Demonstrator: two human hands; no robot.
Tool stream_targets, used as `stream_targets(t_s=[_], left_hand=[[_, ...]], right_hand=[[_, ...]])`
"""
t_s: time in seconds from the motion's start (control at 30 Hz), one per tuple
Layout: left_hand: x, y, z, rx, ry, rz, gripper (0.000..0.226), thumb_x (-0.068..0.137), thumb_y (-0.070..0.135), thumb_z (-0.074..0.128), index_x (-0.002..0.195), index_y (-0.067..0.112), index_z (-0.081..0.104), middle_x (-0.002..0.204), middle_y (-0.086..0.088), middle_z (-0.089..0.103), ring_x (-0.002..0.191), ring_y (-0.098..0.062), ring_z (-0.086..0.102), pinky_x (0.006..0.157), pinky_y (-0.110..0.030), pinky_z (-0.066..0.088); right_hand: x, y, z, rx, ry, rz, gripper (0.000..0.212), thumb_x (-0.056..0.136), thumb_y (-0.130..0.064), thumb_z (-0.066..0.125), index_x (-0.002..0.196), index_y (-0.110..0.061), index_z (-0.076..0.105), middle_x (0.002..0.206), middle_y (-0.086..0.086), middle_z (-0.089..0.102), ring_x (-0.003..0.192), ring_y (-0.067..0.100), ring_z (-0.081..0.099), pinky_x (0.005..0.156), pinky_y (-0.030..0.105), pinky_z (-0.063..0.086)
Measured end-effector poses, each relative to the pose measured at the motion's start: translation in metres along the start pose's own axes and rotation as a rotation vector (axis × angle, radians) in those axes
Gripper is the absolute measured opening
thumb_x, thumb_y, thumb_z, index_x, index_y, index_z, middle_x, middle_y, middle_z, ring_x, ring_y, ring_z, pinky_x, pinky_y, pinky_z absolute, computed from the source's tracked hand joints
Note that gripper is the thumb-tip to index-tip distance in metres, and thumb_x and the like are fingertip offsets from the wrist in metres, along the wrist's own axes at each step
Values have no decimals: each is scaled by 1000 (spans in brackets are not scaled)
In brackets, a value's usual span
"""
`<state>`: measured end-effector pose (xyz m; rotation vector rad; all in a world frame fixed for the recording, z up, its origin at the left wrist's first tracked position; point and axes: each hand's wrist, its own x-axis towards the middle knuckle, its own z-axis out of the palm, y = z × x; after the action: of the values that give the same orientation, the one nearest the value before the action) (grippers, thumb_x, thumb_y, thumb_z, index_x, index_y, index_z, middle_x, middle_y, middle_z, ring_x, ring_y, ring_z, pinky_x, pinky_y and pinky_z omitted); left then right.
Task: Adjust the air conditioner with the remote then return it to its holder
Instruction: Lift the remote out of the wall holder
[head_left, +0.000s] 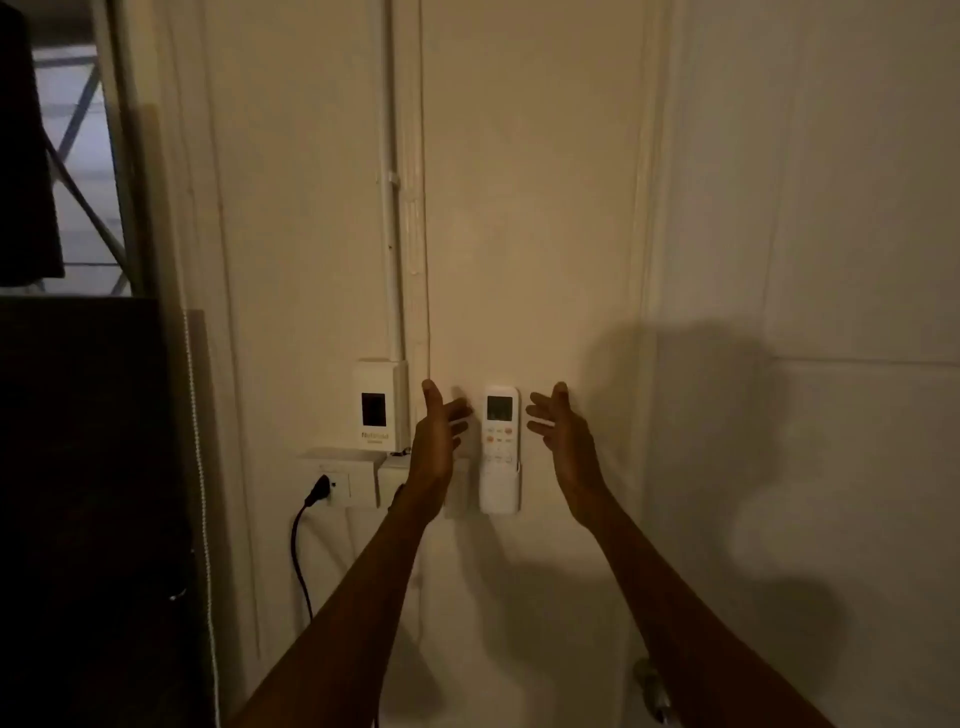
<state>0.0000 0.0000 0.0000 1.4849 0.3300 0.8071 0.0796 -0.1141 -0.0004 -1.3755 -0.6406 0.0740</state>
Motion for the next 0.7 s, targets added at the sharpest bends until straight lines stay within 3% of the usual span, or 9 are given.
stream_targets(t_s=[0.13, 0.3, 0.53, 0.7], left_hand=[[3, -2, 4, -170, 33, -8, 74, 91, 62, 16, 123, 10, 58, 127, -10, 62, 115, -24, 56, 110, -43, 35], [9, -14, 13, -244, 22, -11, 71, 90, 62, 18, 114, 13, 63, 103, -4, 68, 96, -18, 63, 96, -39, 43], [10, -31, 22, -330, 38, -21, 59, 90, 63, 22, 101, 27, 68, 100, 3, 70, 96, -18, 63, 87, -39, 44], [8, -42, 18, -349, 29, -12, 57, 89, 62, 25, 106, 29, 69, 109, 3, 69, 105, -18, 61, 97, -42, 41]], right_hand=[[-3, 14, 8, 66, 47, -5, 54, 92, -52, 27, 117, -17, 60, 123, 8, 63, 103, 18, 60, 93, 32, 40], [-6, 29, 15, 61, 86, -50, 42, 94, -46, 25, 96, -27, 63, 108, 4, 69, 90, 10, 64, 85, 29, 46], [-8, 30, 18, 125, 76, -75, 34, 82, -57, 42, 92, -32, 62, 101, -4, 68, 94, 16, 66, 89, 40, 51], [-9, 32, 14, 118, 37, -71, 21, 92, -30, 43, 99, -24, 62, 107, 4, 67, 97, 19, 65, 94, 44, 50]])
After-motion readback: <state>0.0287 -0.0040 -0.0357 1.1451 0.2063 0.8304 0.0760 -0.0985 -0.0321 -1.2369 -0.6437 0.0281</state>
